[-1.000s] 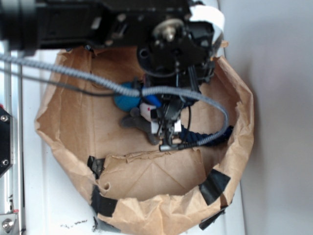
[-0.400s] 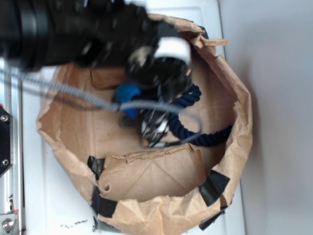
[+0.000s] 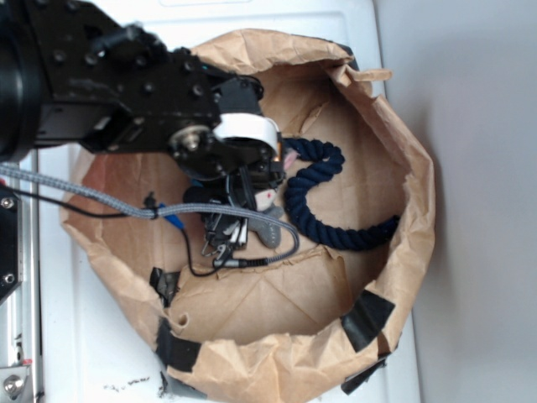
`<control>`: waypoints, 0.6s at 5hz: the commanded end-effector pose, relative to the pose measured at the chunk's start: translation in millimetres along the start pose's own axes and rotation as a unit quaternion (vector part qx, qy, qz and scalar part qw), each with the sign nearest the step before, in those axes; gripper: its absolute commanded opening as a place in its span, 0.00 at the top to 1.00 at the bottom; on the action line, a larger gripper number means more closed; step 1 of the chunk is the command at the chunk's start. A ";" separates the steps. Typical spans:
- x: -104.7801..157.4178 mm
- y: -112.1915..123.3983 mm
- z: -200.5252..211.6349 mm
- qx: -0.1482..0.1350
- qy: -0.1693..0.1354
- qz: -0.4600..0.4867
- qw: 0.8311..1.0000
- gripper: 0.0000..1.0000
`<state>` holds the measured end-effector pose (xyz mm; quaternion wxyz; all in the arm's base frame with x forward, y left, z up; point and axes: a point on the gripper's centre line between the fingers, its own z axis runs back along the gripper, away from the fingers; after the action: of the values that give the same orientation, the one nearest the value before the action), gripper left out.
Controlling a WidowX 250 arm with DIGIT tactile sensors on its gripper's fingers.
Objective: Grab the gray animal.
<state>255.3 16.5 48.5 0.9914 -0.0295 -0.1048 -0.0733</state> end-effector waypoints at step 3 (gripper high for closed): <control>24.1 -11.3 34.3 -0.025 0.010 0.050 0.998 1.00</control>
<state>260.9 9.1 71.3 0.9961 -0.0637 -0.0583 -0.0178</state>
